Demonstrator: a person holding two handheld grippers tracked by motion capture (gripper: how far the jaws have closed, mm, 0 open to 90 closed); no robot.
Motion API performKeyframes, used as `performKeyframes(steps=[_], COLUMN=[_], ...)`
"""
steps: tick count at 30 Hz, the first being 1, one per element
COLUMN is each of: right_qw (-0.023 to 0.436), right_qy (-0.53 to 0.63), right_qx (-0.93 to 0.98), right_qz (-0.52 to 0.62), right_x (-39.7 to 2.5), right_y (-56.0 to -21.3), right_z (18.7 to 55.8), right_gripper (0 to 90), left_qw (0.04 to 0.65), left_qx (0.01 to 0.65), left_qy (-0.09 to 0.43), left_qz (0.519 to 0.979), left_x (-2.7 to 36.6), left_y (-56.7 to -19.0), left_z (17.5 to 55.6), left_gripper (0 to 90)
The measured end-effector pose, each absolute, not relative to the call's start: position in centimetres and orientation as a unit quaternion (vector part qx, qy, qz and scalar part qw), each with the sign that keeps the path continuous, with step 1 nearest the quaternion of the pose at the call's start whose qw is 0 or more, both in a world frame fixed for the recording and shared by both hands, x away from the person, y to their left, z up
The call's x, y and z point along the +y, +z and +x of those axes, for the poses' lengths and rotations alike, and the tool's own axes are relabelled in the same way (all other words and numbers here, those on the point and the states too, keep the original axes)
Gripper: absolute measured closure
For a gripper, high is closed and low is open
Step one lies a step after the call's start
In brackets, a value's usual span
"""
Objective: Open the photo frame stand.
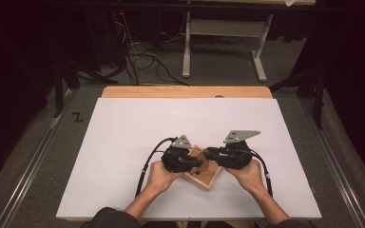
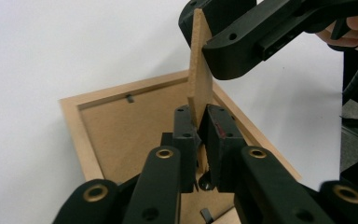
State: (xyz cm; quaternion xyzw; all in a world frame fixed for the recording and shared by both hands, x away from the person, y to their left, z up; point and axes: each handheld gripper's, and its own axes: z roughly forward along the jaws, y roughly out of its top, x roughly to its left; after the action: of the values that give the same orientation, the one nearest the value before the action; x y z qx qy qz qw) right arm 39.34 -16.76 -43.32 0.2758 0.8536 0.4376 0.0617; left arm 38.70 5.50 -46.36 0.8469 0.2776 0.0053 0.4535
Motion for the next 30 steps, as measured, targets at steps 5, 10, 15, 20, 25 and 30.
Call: performKeyframes(steps=[5, 10, 15, 20, 25, 30], right_qw=[0.061, 0.067, 0.074, 0.092, 0.106, 0.127], right_qy=[0.439, 0.441, 0.445, 0.437, 0.433, 0.415], right_qx=[0.852, 0.850, 0.847, 0.850, 0.852, 0.860], right_qz=[0.277, 0.281, 0.282, 0.278, 0.276, 0.270], right_x=[-16.8, -16.7, -16.8, -17.0, -17.7, -18.1], right_y=[-43.3, -43.4, -43.3, -43.4, -43.9, -44.8], right_z=[39.2, 39.1, 38.8, 38.3, 37.6, 36.8], right_gripper=[70.7, 67.3, 63.6, 59.4, 56.0, 53.2], left_qw=[0.452, 0.451, 0.452, 0.455, 0.458, 0.459], left_qx=[0.276, 0.279, 0.283, 0.296, 0.315, 0.336], left_qy=[0.006, 0.006, 0.005, 0.000, -0.006, -0.008], left_qz=[0.848, 0.847, 0.846, 0.840, 0.831, 0.823], left_x=[5.6, 5.6, 5.6, 5.7, 6.0, 6.3], left_y=[-46.4, -46.3, -46.3, -46.3, -46.3, -46.3], left_z=[38.7, 38.6, 38.6, 38.7, 38.9, 39.1], left_gripper=[88.1, 88.3, 88.3, 88.3, 88.3, 88.3])
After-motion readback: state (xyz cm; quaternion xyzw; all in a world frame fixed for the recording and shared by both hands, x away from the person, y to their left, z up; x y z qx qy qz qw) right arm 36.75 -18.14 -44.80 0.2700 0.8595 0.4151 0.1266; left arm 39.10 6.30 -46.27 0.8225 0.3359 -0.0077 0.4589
